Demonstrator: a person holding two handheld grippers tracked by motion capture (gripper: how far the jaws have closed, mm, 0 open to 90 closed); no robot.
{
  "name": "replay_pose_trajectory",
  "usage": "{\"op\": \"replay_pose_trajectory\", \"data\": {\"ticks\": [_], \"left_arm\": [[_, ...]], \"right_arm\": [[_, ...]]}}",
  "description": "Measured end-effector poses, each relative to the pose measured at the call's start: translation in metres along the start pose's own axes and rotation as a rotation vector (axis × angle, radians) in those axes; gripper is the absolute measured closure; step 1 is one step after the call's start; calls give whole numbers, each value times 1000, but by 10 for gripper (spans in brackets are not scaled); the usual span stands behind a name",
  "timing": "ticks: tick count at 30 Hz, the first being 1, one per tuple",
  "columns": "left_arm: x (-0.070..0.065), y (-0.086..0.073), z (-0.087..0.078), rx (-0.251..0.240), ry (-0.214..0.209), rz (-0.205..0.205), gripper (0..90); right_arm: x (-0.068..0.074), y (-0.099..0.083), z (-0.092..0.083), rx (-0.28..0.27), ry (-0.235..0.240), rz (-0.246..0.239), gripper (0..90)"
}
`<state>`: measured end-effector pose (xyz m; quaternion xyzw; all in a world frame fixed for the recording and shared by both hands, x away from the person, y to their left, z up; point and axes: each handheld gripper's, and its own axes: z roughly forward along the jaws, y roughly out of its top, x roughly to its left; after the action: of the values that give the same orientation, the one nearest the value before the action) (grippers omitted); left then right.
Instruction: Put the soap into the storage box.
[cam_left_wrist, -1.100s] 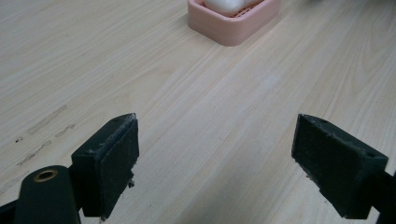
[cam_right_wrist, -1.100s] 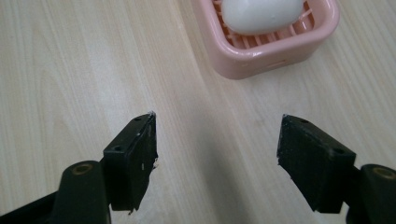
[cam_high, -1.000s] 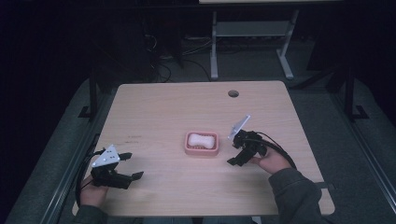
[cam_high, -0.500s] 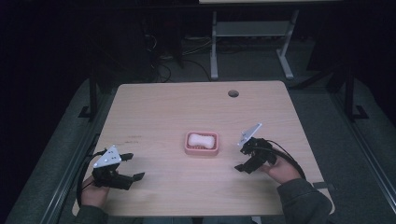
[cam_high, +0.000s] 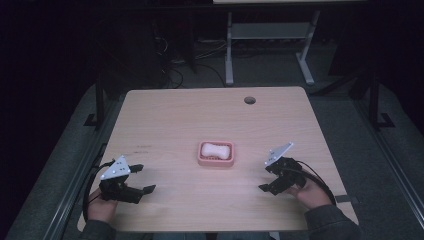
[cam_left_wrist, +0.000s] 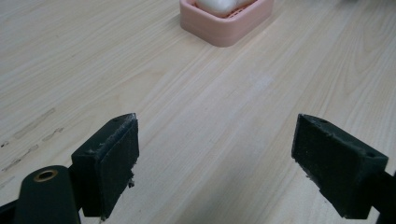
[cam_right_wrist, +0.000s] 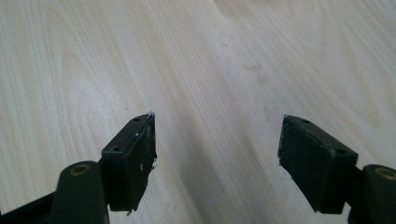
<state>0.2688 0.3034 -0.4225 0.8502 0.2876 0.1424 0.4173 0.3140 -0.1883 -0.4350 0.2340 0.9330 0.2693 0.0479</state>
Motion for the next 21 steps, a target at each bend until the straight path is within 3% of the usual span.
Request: {"op": "replay_pose_trajectory", "data": {"ticks": [7, 14, 21], "left_arm": [[-1, 0, 1, -4, -6, -1, 148], [-2, 0, 2, 5, -5, 8, 148], [-3, 1, 3, 7, -12, 7, 148]], "right_arm": [[6, -13, -4, -16, -14, 15, 271], [14, -31, -10, -40, -23, 78, 271], [19, -46, -14, -71, -37, 96, 271]]}}
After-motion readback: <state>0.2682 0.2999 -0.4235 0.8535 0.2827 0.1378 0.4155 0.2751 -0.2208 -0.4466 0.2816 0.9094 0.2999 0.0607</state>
